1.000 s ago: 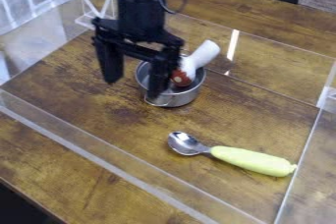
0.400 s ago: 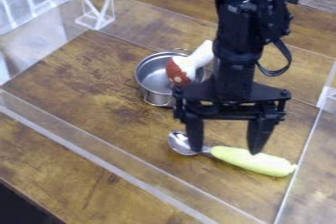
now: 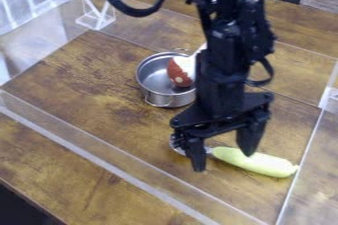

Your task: Move the green spoon to the left

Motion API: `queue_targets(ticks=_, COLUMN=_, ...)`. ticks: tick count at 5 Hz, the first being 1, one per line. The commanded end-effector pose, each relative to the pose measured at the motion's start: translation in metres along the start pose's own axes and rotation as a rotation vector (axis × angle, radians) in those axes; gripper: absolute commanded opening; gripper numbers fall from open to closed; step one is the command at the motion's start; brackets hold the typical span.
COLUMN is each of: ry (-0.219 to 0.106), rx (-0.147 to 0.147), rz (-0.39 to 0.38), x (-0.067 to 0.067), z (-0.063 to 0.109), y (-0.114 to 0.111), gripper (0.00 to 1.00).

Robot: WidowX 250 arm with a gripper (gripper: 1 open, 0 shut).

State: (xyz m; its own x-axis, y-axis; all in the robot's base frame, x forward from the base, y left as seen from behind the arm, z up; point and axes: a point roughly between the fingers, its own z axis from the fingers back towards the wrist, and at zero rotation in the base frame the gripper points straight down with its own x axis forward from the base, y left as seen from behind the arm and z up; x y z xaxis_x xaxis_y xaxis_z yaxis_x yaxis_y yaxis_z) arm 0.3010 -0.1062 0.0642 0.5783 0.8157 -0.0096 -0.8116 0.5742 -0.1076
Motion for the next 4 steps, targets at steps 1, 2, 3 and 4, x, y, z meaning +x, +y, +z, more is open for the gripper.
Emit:
queue_targets(ticks=1, ry=-0.004, rx=-0.063, rz=0.188, x=0.010, z=0.005, y=-0.009, gripper=1.00)
queue_targets(ticks=2, ry=-0.003, rx=-0.070, rz=0.282, x=0.013, z=0.002, y=-0.010, gripper=1.00)
queue_targets(ticks=3, ry=-0.003, rx=-0.074, rz=0.359, x=0.009, z=0.001, y=-0.019, gripper=1.00)
queue_targets(ticks=4, ry=-0.005, rx=-0.073, rz=0.383, x=0.005, z=0.000, y=-0.028, gripper=1.00)
